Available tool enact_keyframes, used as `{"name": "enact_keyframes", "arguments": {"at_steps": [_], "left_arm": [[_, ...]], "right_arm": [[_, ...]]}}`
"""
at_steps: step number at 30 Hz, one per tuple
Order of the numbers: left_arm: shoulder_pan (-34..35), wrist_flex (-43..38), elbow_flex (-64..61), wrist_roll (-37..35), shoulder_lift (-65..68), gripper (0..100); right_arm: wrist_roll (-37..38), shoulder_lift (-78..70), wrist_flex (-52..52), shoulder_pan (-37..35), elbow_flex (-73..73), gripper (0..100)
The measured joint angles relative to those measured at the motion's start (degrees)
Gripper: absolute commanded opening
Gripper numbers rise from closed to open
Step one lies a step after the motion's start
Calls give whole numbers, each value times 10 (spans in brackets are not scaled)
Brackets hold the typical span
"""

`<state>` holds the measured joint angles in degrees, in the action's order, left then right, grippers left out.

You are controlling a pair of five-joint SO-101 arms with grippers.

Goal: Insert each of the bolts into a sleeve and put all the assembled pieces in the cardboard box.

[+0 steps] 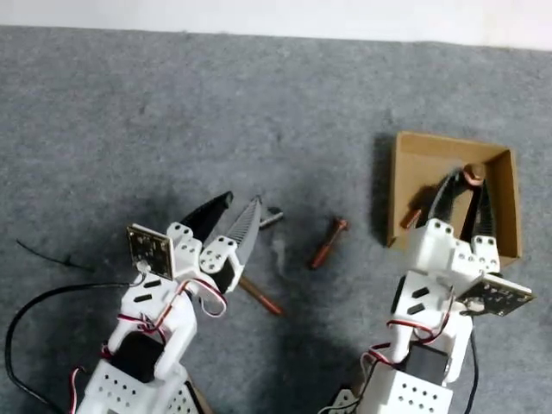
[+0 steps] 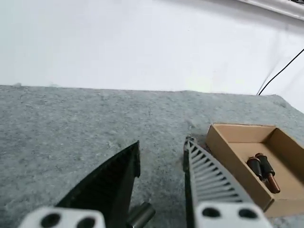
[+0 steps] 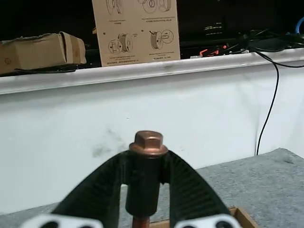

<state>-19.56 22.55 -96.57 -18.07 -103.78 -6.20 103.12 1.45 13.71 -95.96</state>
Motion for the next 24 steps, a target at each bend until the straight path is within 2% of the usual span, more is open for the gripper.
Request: {"name": "enact_keyframes", "arguments": {"at_steps": [6,10,14,24], "left_arm": [[7,1,0,0,0,150],[32,1,0,0,0,150],[37,1,0,0,0,150],[36,18,0,0,0,151]], "right_arm": [[24,-3,-6,0,0,5],[41,-74,-34,-7,7,5],[41,-237,-40,-14,96,5],[41,-781,-40,-14,409,13]]}}
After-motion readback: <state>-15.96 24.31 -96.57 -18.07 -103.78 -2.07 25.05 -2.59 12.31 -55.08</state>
